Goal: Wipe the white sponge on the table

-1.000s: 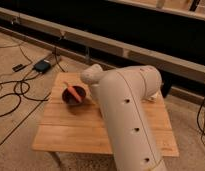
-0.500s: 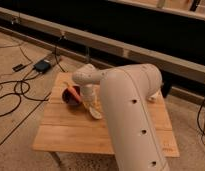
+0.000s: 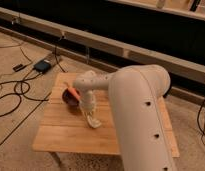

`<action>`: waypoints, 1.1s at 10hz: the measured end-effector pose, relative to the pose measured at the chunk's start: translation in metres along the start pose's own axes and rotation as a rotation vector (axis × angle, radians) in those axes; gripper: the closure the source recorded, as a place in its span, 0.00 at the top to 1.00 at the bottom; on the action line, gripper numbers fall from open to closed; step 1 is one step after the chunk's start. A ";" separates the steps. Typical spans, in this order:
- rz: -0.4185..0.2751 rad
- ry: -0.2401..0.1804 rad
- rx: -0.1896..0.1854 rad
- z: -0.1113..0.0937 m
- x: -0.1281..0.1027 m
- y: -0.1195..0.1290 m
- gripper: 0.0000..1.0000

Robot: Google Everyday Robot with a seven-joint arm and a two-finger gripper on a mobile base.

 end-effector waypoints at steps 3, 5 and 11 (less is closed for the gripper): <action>0.018 -0.032 0.050 -0.014 0.009 -0.029 0.00; 0.045 -0.052 0.096 -0.018 0.012 -0.052 0.00; 0.159 -0.114 0.329 -0.012 -0.003 -0.148 0.00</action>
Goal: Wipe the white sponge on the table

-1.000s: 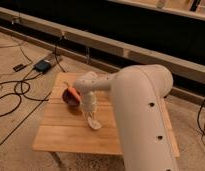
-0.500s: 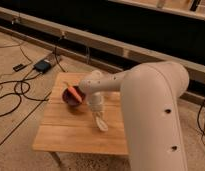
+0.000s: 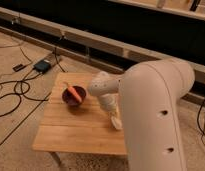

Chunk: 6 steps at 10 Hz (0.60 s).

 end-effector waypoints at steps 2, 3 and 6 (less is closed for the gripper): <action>0.026 -0.008 0.027 0.021 -0.014 -0.005 0.00; 0.028 -0.009 0.037 0.026 -0.018 -0.005 0.00; 0.020 -0.040 0.019 0.034 -0.042 0.018 0.00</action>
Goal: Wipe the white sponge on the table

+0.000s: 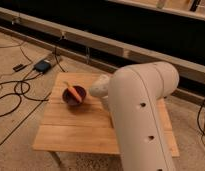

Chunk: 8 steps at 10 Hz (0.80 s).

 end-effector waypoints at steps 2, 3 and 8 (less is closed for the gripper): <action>-0.027 -0.033 -0.052 -0.012 -0.015 0.034 0.00; -0.047 -0.051 -0.085 -0.023 -0.021 0.055 0.00; -0.096 -0.063 -0.203 -0.053 -0.018 0.115 0.00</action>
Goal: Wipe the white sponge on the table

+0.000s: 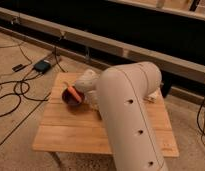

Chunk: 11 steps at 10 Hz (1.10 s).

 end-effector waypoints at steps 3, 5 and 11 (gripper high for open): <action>0.020 0.033 -0.087 -0.006 0.016 0.028 0.00; 0.036 0.080 -0.135 -0.012 0.037 0.040 0.00; 0.033 0.199 -0.106 -0.021 0.092 0.015 0.00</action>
